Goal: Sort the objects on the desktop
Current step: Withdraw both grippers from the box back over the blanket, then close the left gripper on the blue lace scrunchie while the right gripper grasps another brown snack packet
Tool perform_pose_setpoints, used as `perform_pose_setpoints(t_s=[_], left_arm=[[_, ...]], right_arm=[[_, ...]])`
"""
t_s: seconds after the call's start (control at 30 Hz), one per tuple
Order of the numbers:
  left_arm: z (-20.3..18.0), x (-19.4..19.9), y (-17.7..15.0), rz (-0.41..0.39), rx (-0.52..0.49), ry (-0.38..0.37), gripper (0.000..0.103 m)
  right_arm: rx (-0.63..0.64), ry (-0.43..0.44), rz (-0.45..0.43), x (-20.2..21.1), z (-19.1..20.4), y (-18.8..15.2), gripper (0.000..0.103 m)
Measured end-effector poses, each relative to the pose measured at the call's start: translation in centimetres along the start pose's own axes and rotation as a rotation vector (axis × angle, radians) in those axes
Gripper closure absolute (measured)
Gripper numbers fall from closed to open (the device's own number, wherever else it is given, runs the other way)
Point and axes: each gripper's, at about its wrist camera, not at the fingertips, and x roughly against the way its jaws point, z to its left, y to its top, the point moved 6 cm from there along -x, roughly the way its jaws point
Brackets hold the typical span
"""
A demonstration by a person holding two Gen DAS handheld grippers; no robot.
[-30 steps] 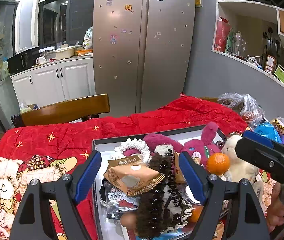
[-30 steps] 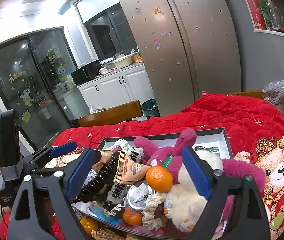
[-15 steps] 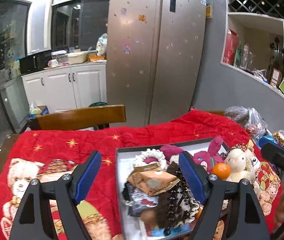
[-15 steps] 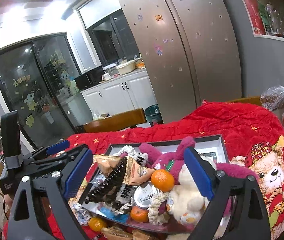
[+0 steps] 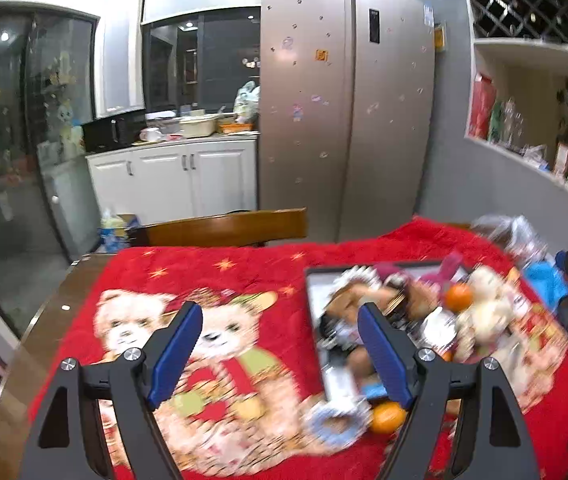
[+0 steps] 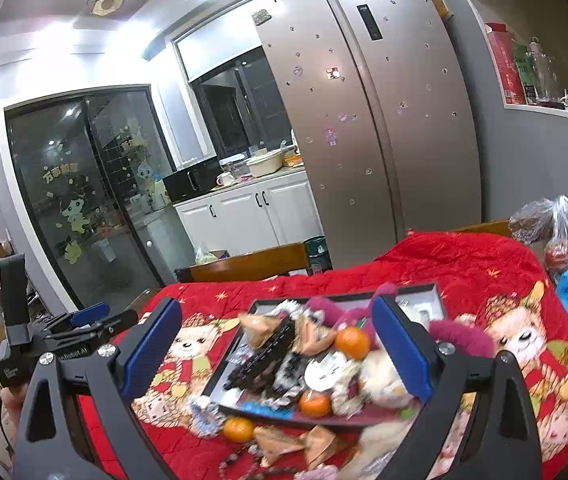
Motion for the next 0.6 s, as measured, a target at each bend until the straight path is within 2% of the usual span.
perform_pose_setpoints(t_s=[0.1,0.17,0.23,0.4,0.6], left_arm=[[0.2,-0.5,-2.0,0.032,0.005,-0.022,0.021],[-0.3,-1.4,-3.2,0.068,-0.007,-0.062,0.021],[-1.0,-2.3,-4.2,0.084,-0.031,-0.07,0.021],[-2.9,-4.1,-6.0,0.144,-0.06,-0.132,0.021],[-3.3,-6.2,-8.2,0.193,-0.083,-0.132,0.021]], right_arm=[[0.036,-0.009,0.039,-0.6,1.1,-2.0,0.006],[0.015,0.01,0.074,-1.3,1.3,-3.4,0.006],[-0.001,-0.002,0.097,-1.8,1.2,-4.9,0.006],[0.064,0.013,0.17,-4.0,1.6,-7.2,0.007],[-0.004,0.058,0.273,-6.6,0.8,-9.9,0.016]])
